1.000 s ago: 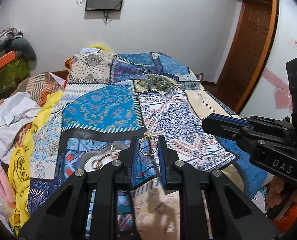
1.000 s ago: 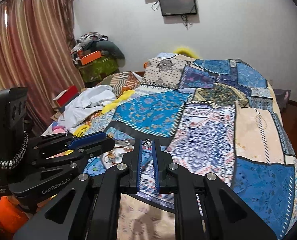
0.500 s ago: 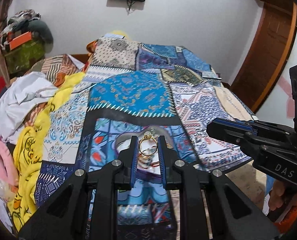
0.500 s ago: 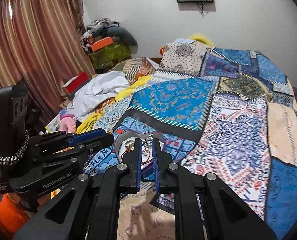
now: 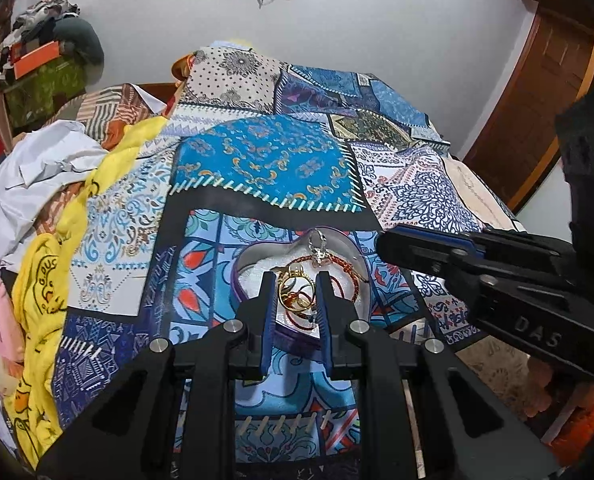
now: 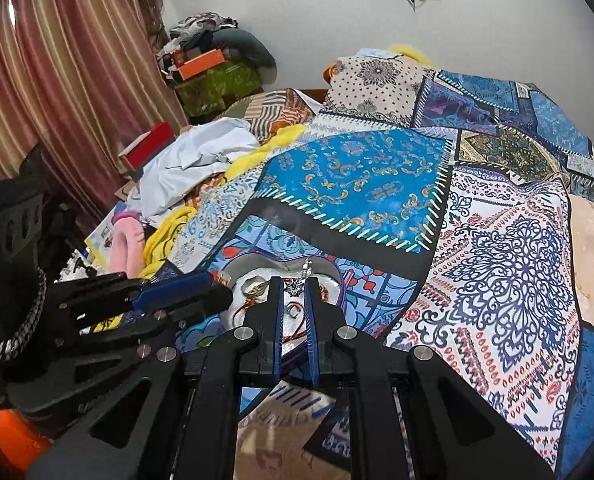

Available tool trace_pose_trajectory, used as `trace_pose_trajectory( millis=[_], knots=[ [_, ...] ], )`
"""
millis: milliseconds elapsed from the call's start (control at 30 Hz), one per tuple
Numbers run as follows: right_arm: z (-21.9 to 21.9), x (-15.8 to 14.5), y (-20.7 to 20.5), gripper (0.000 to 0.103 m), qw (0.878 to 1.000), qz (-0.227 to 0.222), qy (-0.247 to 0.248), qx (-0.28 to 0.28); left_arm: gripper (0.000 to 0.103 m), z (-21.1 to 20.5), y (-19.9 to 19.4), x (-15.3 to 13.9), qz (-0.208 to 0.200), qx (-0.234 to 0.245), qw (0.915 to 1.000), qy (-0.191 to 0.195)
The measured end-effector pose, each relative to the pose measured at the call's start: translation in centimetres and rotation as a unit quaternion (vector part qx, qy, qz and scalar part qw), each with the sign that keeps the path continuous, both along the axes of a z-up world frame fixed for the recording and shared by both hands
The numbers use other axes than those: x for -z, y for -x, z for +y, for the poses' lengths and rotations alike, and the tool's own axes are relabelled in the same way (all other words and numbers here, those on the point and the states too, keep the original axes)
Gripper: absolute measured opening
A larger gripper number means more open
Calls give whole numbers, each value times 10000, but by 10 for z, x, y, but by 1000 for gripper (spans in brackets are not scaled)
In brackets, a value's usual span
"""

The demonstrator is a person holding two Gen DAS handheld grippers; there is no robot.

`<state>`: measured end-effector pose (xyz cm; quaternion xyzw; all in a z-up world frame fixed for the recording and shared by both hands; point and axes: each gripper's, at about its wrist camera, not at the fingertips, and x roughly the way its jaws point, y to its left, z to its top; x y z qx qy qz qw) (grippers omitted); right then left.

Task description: Organize jewelry

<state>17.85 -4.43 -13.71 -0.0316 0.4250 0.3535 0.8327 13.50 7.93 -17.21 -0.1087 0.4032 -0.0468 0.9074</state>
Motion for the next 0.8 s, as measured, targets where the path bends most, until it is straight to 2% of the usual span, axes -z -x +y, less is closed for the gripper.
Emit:
trace_pose_trajectory(
  millis=[167,367,533,700,800],
  knots=[
    [2,12,-12,9,9996,271,-28,79,18,-2,-4,8,84,51,9999,55],
    [6,22,-14,9,9992,370,109,39,18,0,-6,14,177,28,9998,90],
    [11,23,-12,9,9992,327,240,-16,18,0,-4,11,158,3,9998,86],
    [11,28,-15,10,9973,678,270,-80,18,-3,-1,4,114,10,9999,-9],
    [9,25,-13,10,9972,702,246,-44,18,-5,2,-3,52,-2,9999,-97]
  ],
)
